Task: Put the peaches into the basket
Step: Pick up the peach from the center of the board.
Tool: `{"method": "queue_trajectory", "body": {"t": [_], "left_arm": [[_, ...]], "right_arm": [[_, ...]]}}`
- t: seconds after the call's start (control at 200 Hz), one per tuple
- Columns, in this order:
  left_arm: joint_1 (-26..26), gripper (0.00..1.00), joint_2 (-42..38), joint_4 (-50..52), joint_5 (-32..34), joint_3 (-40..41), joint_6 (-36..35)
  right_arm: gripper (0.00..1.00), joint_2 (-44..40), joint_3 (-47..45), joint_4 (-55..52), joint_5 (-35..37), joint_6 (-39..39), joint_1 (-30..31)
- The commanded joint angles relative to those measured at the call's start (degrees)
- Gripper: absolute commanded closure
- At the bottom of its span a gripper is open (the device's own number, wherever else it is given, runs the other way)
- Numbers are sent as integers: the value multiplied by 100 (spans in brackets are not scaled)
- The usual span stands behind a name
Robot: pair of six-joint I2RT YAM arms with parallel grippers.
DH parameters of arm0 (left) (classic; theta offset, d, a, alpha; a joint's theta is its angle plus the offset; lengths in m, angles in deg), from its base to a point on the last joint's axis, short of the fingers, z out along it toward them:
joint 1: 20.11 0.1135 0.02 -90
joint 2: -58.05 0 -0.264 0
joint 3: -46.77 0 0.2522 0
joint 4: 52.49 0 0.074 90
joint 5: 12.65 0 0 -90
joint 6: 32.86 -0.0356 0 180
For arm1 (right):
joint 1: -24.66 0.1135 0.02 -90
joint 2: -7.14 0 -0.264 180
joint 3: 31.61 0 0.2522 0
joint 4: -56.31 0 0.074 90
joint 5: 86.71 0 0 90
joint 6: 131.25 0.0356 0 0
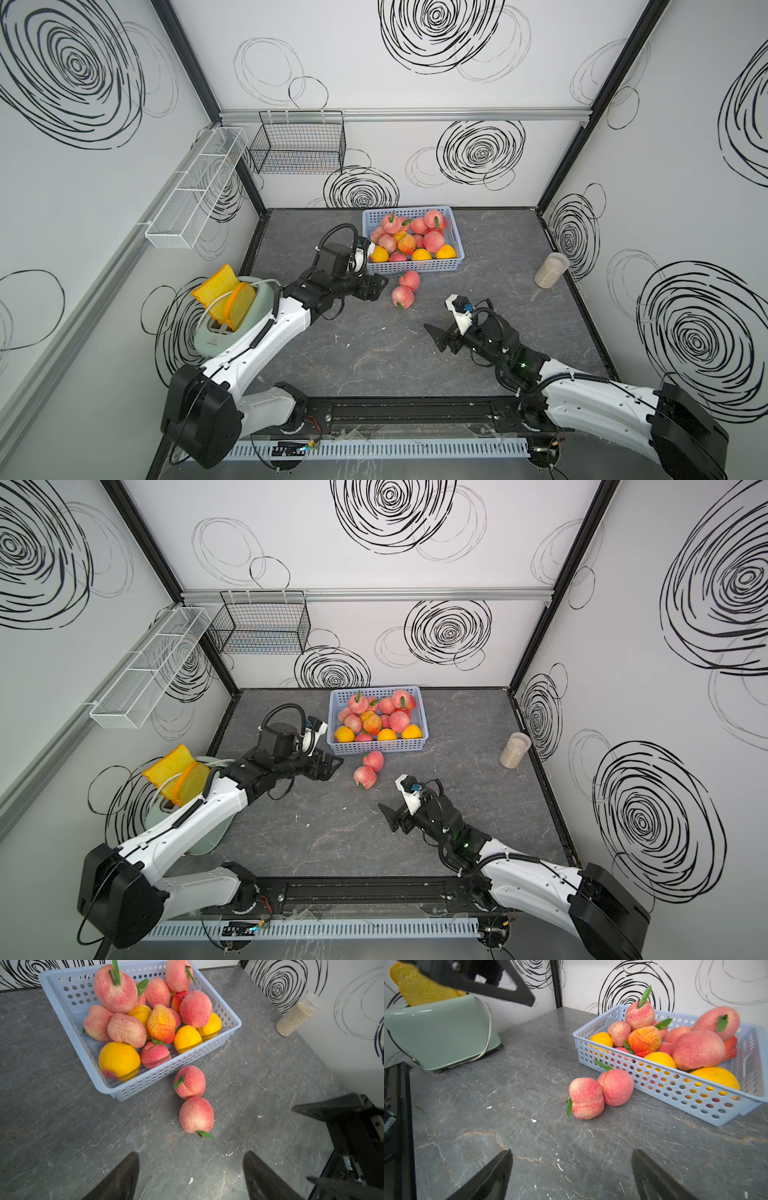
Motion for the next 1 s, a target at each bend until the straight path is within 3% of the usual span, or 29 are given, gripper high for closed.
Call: {"method": "queue_trajectory", "body": {"t": [0.0, 0.1, 0.265, 0.47, 0.675, 0.995], "left_arm": [[-40, 16, -360, 163, -295, 155, -347], [-115, 15, -538, 399, -640, 180, -550], [-442, 14, -862, 543, -623, 310, -681], [-733, 13, -958, 522, -856, 253, -586], [-744, 13, -1142, 639, -816, 262, -749], [-726, 13, -1189, 648, -930, 262, -780]], "right_arm": [[7, 84, 196, -434, -262, 900, -326], [6, 273, 360, -702, -769, 1541, -876], [7, 889, 684, -693, -1335, 2200, -1462], [6, 2143, 1341, -610, -1648, 2459, -1477], [8, 3305, 1768, 137, -2256, 3207, -1452], [1, 4456, 2661, -34, -2106, 3566, -1098]]}}
